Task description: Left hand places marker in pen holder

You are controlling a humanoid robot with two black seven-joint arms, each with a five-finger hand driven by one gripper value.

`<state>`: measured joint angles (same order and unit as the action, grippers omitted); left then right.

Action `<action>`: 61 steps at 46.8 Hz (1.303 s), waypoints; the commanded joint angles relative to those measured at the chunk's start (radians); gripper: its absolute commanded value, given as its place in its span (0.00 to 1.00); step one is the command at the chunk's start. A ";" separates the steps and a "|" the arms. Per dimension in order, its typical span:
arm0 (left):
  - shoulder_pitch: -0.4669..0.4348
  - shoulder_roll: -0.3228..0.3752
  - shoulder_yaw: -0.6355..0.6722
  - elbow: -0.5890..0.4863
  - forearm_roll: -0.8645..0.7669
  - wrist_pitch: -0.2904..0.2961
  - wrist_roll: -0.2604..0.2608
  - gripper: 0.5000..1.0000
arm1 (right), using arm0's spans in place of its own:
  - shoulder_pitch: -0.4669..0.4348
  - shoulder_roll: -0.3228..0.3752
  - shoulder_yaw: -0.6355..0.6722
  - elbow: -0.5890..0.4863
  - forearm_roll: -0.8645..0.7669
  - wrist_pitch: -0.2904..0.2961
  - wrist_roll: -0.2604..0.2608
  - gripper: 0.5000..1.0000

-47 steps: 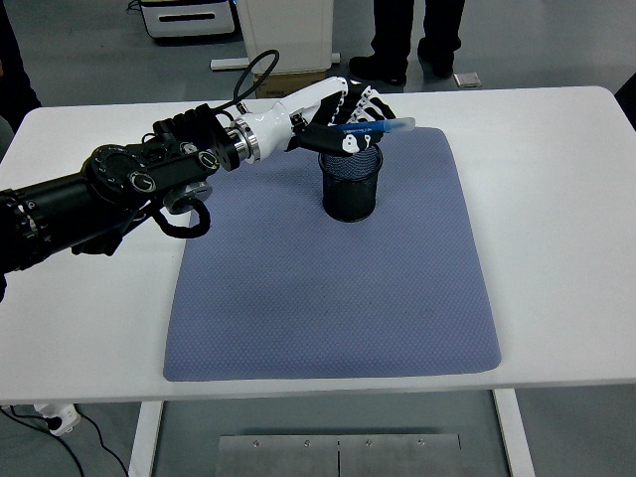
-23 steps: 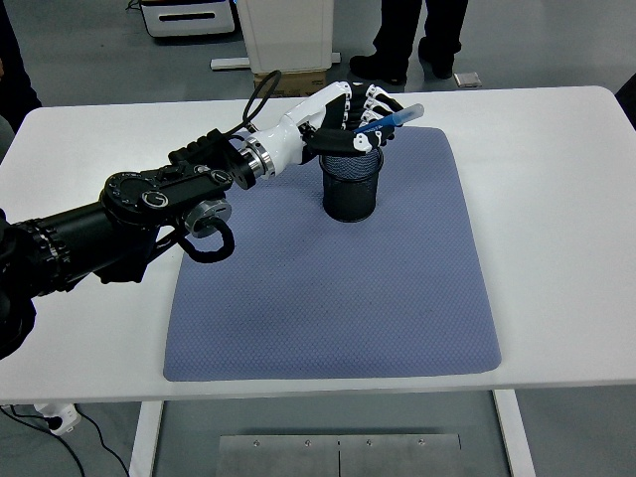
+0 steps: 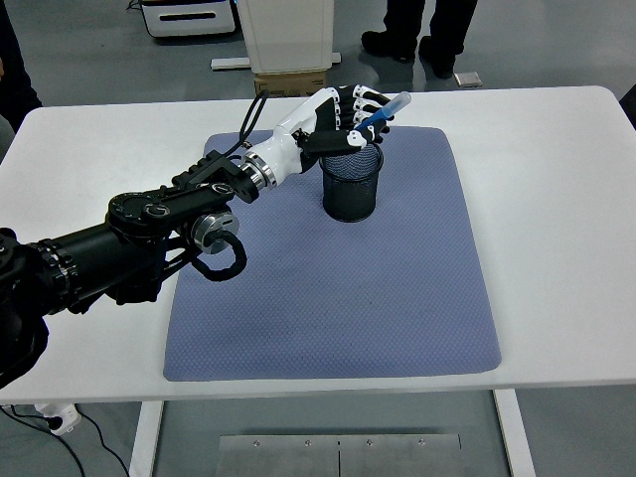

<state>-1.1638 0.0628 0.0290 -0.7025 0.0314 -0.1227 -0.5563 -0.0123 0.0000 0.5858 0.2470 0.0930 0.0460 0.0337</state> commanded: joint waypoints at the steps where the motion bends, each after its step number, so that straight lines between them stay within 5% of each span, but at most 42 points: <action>1: 0.001 0.000 -0.008 0.000 -0.018 0.000 0.000 0.47 | 0.000 0.000 0.000 0.000 0.001 0.000 0.000 1.00; 10: 0.001 0.002 -0.037 0.000 -0.022 0.017 0.000 1.00 | 0.000 0.000 0.000 0.000 0.001 0.000 -0.001 1.00; 29: 0.018 0.055 -0.164 -0.002 -0.068 0.012 -0.004 1.00 | 0.000 0.000 0.000 0.000 0.001 0.000 0.000 1.00; 41: 0.164 0.130 -0.380 -0.003 -0.068 0.014 0.000 1.00 | 0.000 0.000 0.000 0.000 0.001 0.000 0.000 1.00; 61: 0.294 0.295 -0.468 -0.003 -0.074 -0.035 -0.004 1.00 | 0.000 0.000 0.000 0.000 0.001 0.000 -0.001 1.00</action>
<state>-0.9018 0.3437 -0.4158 -0.7056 -0.0426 -0.1374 -0.5600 -0.0122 0.0000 0.5861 0.2469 0.0934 0.0460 0.0335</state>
